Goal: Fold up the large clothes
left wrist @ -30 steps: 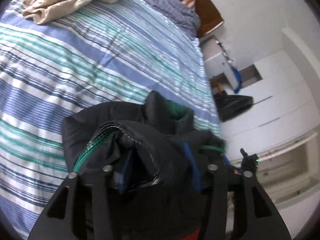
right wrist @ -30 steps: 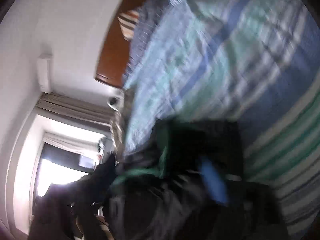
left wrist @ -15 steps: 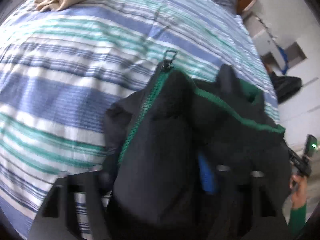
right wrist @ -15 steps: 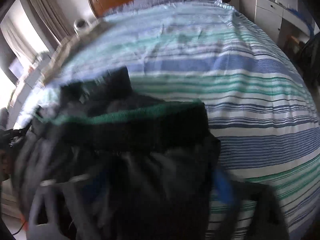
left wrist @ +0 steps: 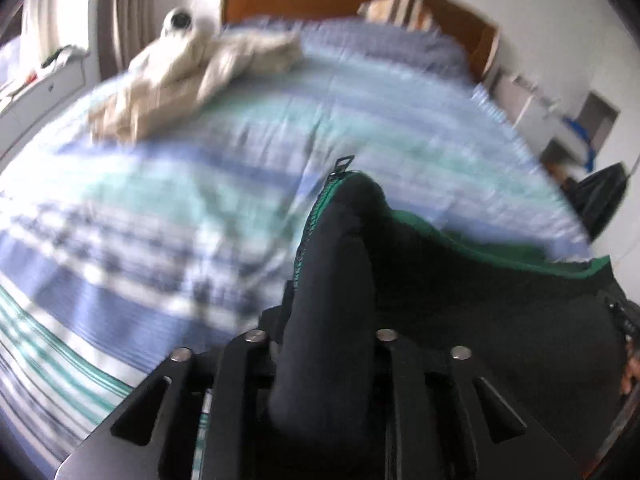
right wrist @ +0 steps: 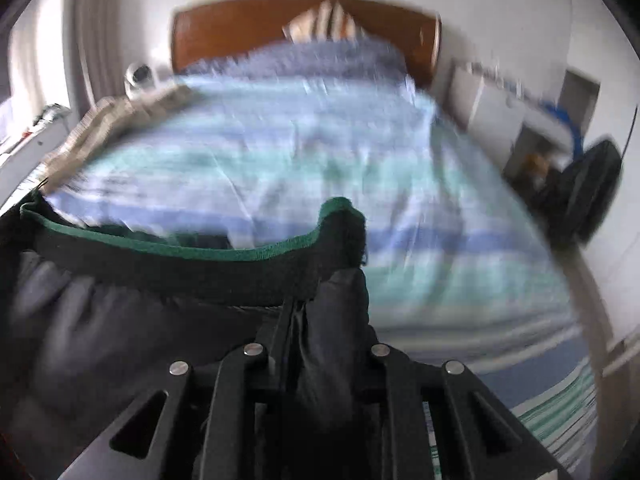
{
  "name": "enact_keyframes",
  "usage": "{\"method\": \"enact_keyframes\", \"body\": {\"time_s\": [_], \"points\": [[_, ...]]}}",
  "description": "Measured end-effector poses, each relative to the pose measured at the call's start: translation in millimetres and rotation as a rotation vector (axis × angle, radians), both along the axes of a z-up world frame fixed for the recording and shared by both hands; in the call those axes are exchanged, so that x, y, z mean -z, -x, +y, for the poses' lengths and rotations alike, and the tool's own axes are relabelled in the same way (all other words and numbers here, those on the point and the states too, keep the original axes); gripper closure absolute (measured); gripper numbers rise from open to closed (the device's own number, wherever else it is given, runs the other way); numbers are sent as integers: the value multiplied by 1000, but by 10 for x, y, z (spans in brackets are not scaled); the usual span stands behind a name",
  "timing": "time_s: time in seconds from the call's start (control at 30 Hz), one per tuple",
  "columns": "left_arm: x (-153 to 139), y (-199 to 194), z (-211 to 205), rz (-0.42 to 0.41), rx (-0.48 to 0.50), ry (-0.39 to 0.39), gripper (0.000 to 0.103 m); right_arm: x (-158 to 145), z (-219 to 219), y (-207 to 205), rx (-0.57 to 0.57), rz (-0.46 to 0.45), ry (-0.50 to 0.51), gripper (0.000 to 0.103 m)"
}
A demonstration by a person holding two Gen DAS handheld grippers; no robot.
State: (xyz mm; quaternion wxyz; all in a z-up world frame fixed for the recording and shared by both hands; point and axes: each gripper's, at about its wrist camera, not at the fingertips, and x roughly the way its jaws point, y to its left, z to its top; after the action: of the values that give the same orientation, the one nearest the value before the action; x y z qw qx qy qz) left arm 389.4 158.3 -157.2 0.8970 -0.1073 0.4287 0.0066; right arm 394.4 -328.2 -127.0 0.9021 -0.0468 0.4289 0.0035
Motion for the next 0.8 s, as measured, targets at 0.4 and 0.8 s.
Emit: {"method": "enact_keyframes", "body": {"time_s": [0.4, 0.8], "points": [[438, 18, 274, -64, -47, 172, 56, 542, -180, -104, 69, -68, -169, 81], [5, 92, 187, 29, -9, 64, 42, 427, -501, -167, 44, 1, -397, 69]]}}
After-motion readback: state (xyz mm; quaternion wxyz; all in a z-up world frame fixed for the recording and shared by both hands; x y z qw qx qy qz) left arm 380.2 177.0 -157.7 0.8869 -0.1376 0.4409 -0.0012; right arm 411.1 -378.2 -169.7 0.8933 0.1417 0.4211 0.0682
